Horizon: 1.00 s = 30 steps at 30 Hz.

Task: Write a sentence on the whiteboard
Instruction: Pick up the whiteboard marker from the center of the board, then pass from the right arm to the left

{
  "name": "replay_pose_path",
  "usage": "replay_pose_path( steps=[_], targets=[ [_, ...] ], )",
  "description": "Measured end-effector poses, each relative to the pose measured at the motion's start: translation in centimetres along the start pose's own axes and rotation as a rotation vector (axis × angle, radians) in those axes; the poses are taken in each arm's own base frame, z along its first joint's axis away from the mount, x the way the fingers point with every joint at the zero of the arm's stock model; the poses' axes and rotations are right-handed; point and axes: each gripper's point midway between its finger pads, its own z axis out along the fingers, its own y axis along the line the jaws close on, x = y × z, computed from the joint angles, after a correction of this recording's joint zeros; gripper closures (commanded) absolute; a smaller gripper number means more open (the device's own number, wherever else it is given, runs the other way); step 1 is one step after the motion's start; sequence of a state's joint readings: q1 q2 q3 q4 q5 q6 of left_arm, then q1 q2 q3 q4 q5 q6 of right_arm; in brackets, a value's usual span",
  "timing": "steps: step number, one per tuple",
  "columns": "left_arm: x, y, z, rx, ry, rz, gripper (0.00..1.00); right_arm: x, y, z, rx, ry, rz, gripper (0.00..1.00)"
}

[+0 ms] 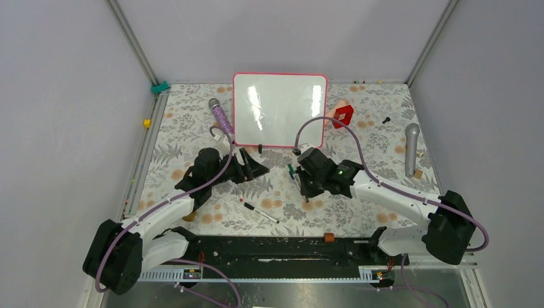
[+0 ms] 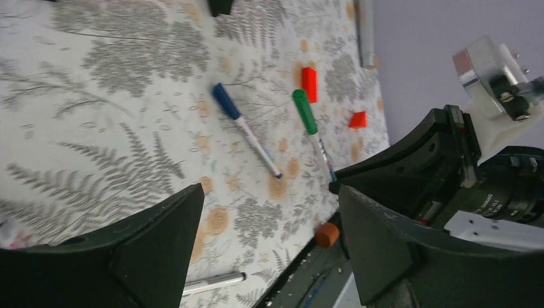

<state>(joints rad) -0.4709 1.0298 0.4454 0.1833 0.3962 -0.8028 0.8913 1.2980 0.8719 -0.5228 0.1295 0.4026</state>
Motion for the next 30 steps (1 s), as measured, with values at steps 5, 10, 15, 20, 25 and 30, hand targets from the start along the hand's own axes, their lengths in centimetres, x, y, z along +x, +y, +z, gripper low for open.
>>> replay_pose_path(
  steps=[5, 10, 15, 20, 25, 30],
  targets=[
    [0.2, -3.1, 1.1, 0.126, 0.053, -0.017, 0.27, -2.0, 4.1, -2.3, -0.196, 0.001, -0.019, 1.0],
    [-0.2, -5.2, 1.4, 0.206, 0.069, -0.016, 0.34, -2.4, 6.6, -3.5, -0.326, 0.03, -0.033, 1.0],
    [0.2, -5.2, 1.5, 0.213, 0.088, -0.027, 0.35, -1.8, 7.5, -3.7, -0.38, 0.066, -0.038, 1.0],
    [0.5, -4.8, 1.7, 0.198, 0.103, -0.039, 0.36, -1.8, 7.8, -3.8, -0.396, 0.069, -0.039, 1.0],
    [1.0, -4.1, 1.9, 0.169, 0.122, -0.055, 0.42, -1.8, 7.7, -3.8, -0.393, 0.067, -0.039, 1.0],
    [1.3, -3.9, 2.2, 0.169, 0.142, -0.066, 0.51, -1.9, 7.8, -3.8, -0.394, 0.064, -0.04, 1.0]
  ],
)
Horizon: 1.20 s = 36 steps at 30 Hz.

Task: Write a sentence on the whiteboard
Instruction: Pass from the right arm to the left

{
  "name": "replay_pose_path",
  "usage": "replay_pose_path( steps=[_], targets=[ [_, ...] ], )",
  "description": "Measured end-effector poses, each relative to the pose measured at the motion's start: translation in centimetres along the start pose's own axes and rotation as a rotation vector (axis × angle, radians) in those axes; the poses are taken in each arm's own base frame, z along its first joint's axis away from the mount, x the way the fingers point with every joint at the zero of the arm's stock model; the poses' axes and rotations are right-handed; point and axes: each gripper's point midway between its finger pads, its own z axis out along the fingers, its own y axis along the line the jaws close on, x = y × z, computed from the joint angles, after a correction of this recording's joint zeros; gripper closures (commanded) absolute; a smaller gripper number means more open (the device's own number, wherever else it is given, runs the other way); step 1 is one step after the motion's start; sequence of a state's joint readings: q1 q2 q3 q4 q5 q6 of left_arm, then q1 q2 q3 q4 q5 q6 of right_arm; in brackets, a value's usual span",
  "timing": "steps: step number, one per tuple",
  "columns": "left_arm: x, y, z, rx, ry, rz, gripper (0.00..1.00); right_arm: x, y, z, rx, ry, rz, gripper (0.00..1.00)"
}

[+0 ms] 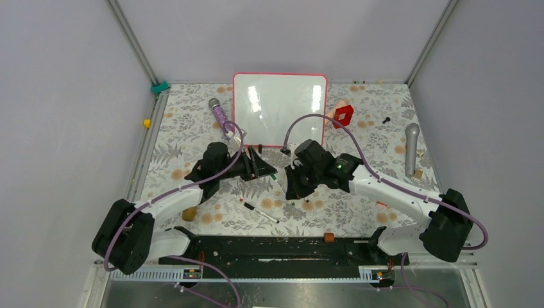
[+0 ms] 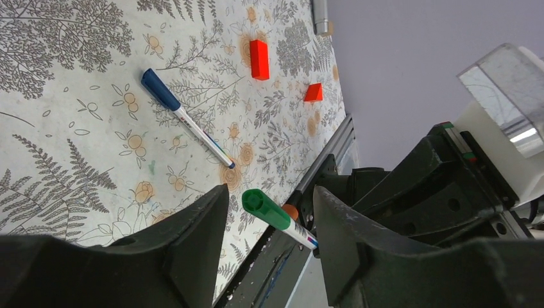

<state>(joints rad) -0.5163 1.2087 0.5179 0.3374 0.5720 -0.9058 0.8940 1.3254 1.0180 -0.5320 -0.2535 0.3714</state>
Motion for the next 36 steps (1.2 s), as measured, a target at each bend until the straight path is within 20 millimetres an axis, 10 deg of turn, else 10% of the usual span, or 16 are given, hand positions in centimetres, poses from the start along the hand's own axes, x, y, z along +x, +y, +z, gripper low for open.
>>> replay_pose_path(
  steps=[9, 13, 21, 36],
  targets=[
    [0.6, -0.7, 0.9, 0.057, 0.047, -0.07, 1.0, -0.2, 0.1, 0.0, -0.002, -0.008, -0.004, 1.0],
    [0.4, -2.2, 1.1, 0.133, 0.059, -0.113, 1.0, 0.0, -0.1, -0.1, 0.005, -0.004, -0.009, 0.9],
    [0.2, -3.1, 0.9, 0.206, 0.029, -0.201, 1.0, -0.8, -0.4, -1.6, 0.022, -0.129, -0.004, 0.37],
    [-5.5, -7.9, -1.5, 0.336, -0.246, -0.281, 1.0, -7.0, -0.5, -5.4, -0.124, -0.77, 0.219, 0.4]
  ],
)
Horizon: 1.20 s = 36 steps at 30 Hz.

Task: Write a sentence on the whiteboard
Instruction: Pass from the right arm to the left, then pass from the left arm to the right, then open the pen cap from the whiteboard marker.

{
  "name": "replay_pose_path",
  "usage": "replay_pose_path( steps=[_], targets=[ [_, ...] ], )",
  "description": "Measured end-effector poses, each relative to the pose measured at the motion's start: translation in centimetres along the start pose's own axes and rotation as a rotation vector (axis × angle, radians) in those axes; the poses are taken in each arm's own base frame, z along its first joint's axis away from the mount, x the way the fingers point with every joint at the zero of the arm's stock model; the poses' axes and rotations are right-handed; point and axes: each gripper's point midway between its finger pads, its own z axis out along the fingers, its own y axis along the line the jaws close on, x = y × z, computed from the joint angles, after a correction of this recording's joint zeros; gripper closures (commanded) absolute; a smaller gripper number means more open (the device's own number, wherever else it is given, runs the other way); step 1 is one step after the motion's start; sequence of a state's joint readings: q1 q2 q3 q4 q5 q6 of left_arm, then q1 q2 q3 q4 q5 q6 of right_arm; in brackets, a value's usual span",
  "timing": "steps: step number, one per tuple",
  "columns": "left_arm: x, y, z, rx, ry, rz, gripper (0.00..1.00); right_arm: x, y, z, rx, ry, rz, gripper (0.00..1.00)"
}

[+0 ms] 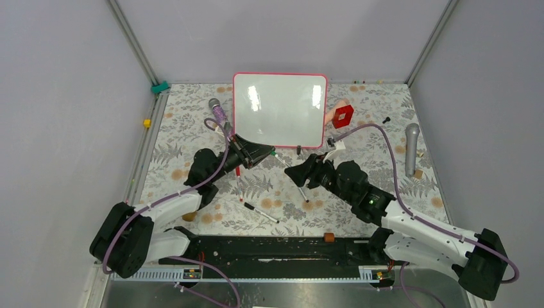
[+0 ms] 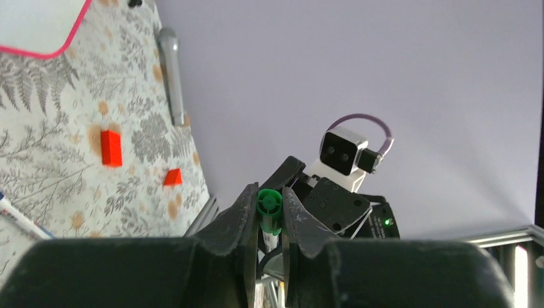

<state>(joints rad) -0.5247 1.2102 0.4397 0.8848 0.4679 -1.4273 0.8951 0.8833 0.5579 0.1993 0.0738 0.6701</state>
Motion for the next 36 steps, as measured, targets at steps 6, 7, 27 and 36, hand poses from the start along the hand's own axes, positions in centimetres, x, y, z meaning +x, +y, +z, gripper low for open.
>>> replay_pose_path(
  steps=[6, 7, 27, 36],
  targets=[
    [-1.6, -1.6, -0.2, 0.031, -0.096, 0.005, 1.0, -3.1, 2.1, 1.0, -0.074, -0.142, 0.086, 0.48],
    [-1.7, -1.5, -0.2, 0.029, -0.102, 0.004, 1.0, -3.4, 2.4, 1.3, -0.085, -0.152, 0.096, 0.5],
    [-1.8, -1.0, -1.1, 0.015, -0.12, -0.07, 1.0, -3.6, 4.3, 2.4, -0.155, -0.132, 0.151, 1.0],
    [-9.5, 1.3, -6.0, -0.088, -0.355, -0.014, 1.0, -4.5, 3.3, -1.7, -0.115, -0.181, 0.108, 1.0]
  ],
)
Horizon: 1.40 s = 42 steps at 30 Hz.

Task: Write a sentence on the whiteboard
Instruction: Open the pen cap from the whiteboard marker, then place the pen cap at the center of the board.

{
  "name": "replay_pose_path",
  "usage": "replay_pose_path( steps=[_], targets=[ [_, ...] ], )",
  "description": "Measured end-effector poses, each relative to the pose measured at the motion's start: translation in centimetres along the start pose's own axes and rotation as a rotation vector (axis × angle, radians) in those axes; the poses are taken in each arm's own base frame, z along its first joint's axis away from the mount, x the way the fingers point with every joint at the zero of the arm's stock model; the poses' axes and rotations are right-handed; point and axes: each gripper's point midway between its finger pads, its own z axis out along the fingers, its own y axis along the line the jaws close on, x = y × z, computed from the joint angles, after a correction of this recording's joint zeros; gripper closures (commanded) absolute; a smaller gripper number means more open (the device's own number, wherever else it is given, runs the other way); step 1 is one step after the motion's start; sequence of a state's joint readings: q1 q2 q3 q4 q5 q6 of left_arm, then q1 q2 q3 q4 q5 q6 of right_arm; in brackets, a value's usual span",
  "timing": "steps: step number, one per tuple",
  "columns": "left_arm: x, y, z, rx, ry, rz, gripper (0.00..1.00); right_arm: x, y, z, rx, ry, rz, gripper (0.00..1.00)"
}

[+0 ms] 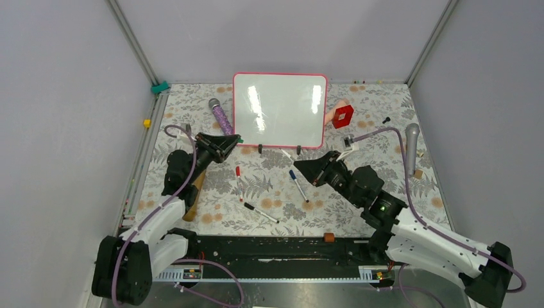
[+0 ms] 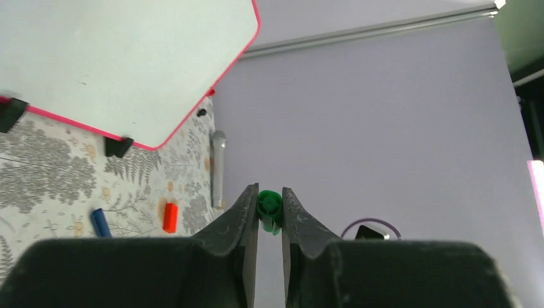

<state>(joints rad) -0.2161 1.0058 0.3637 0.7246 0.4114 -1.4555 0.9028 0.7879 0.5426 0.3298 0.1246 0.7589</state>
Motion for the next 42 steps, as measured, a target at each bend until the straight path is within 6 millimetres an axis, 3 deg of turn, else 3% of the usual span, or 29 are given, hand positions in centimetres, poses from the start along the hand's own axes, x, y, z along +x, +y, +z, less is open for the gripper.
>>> replay_pose_path(
  steps=[4, 9, 13, 18, 27, 31, 35, 39, 42],
  targets=[
    [-0.4, 1.0, -1.0, -0.06, -0.019, 0.065, 1.0, -0.5, -1.5, -1.6, 0.062, -0.026, -0.036, 1.0],
    [0.4, 4.3, -1.2, -0.242, 0.022, 0.15, 1.0, 0.2, -4.7, -2.3, 0.198, 0.01, -0.134, 1.0],
    [3.4, 7.3, -0.9, -0.398, 0.152, 0.252, 1.0, 0.7, -6.2, -1.8, 0.32, 0.122, -0.251, 1.0],
    [8.3, 10.9, -1.7, -0.532, 0.324, 0.375, 0.99, 0.7, -6.0, -0.4, 0.412, 0.278, -0.371, 1.0],
    [9.3, 17.1, -2.5, -0.715, 0.389, 0.455, 0.96, 3.1, -8.4, -2.6, 0.536, 0.501, -0.429, 1.0],
    [10.5, 19.0, -2.5, -0.741, 0.437, 0.479, 0.94, 2.3, -9.1, -3.6, 0.642, 0.495, -0.404, 1.0],
    [10.5, 19.7, -2.7, -0.759, 0.448, 0.511, 0.83, 1.9, -9.1, -4.0, 0.698, 0.496, -0.379, 1.0],
    [9.8, 19.3, -2.3, -0.772, 0.446, 0.567, 0.57, 3.0, -9.4, -4.0, 0.695, 0.554, -0.376, 1.0],
    [9.3, 18.2, -1.3, -0.757, 0.442, 0.607, 0.44, 3.5, -9.5, -4.0, 0.684, 0.589, -0.389, 1.0]
  ],
)
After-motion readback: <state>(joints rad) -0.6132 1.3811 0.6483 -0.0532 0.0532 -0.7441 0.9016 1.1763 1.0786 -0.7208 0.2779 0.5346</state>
